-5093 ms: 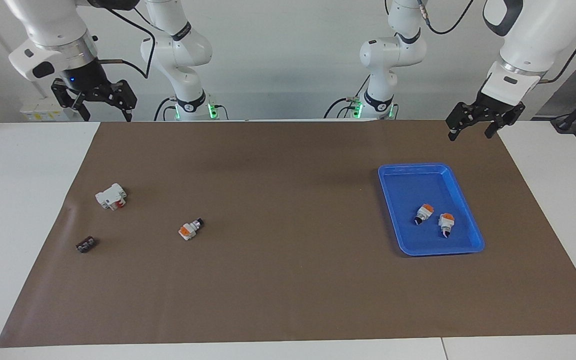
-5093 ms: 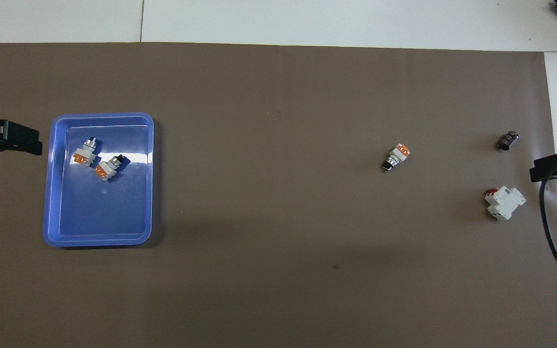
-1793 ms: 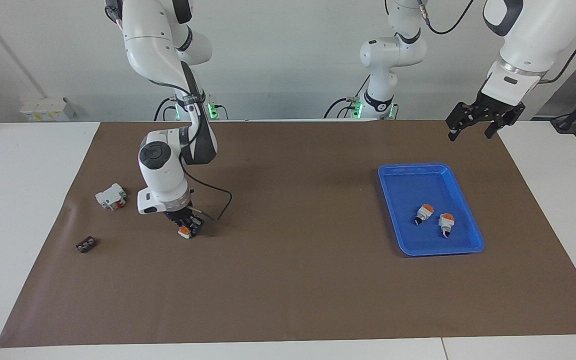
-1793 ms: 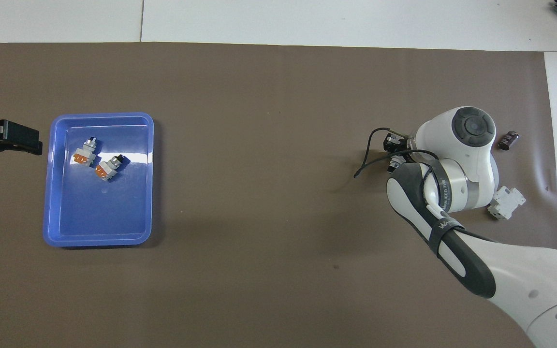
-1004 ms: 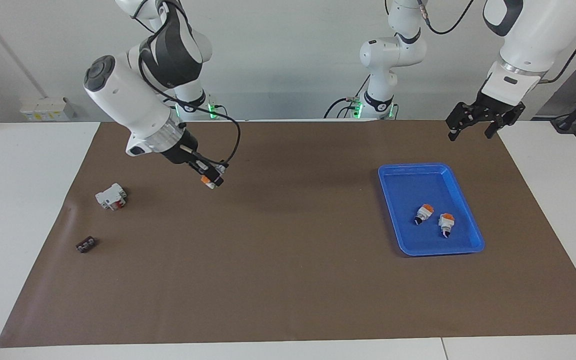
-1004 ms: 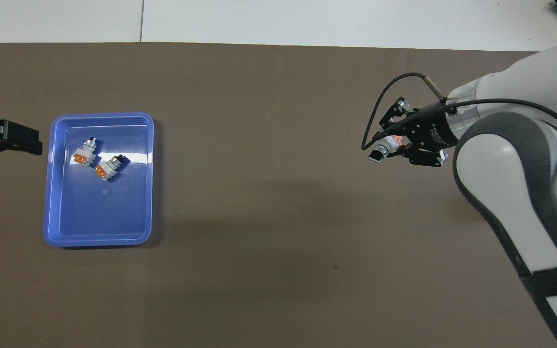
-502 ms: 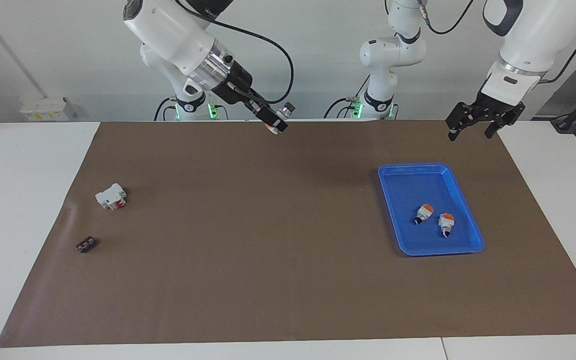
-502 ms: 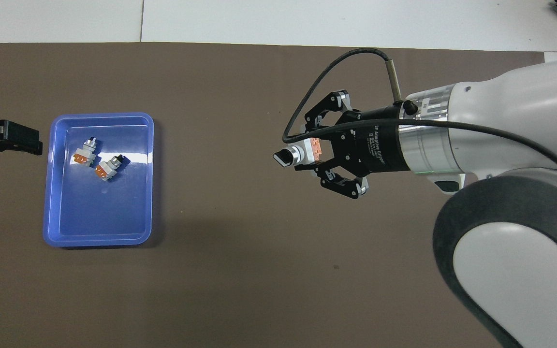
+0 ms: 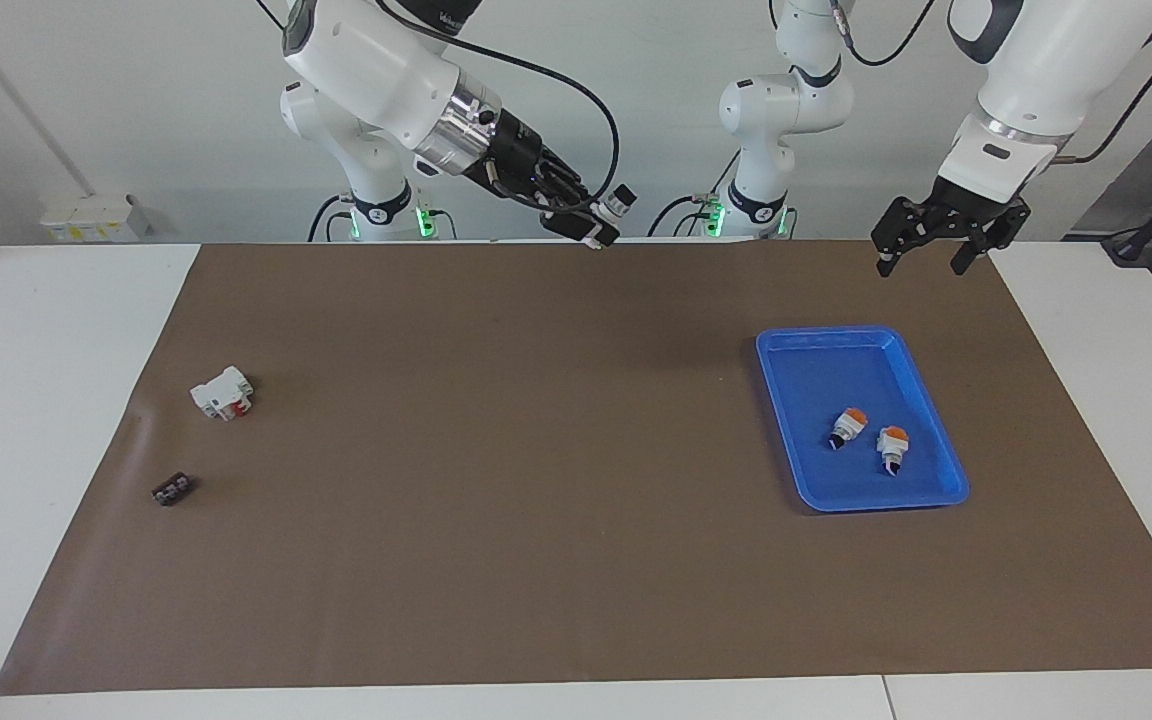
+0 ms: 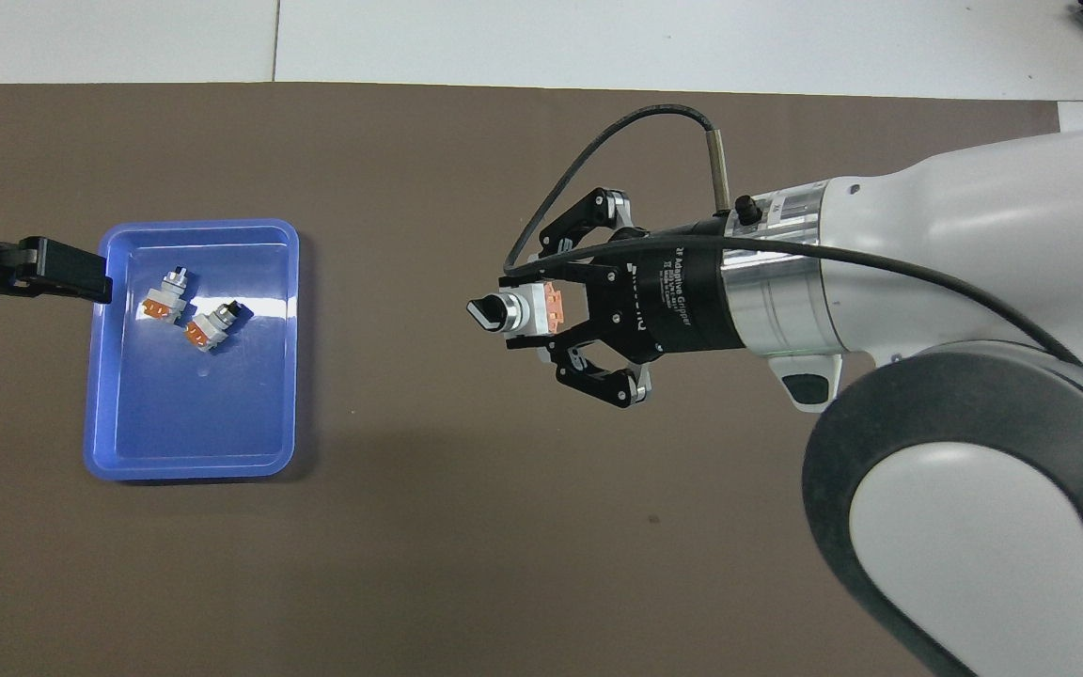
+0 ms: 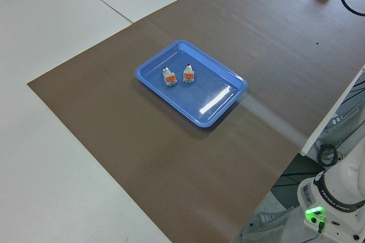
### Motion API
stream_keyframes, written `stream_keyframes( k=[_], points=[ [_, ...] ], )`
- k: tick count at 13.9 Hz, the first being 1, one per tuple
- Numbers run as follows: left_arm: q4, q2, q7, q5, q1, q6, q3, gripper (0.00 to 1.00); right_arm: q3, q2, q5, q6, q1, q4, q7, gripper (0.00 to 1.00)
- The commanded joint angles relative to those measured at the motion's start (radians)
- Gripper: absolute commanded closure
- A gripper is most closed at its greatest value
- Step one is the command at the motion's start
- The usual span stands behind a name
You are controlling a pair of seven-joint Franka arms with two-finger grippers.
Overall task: Turn and place switch with both arms
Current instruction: 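Lift the switch with the right gripper and carry it toward the tray, then raise the left gripper toward the switch held by the right gripper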
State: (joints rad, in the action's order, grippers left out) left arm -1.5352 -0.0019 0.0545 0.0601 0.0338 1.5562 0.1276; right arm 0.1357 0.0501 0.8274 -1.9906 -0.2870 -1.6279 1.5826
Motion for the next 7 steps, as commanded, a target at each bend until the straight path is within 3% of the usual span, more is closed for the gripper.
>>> stream_keyframes(
  k=[1, 7],
  points=[
    [-0.014, -0.020, 0.065, 0.159, 0.006, -0.021, -0.006, 0.00, 0.005, -0.009, 0.024, -0.025, -0.010, -0.021, 0.019, 1.00],
    [-0.010, -0.020, 0.430, 0.475, -0.012, -0.001, 0.036, 0.00, 0.005, -0.012, 0.022, -0.083, -0.041, -0.038, 0.034, 1.00]
  ],
)
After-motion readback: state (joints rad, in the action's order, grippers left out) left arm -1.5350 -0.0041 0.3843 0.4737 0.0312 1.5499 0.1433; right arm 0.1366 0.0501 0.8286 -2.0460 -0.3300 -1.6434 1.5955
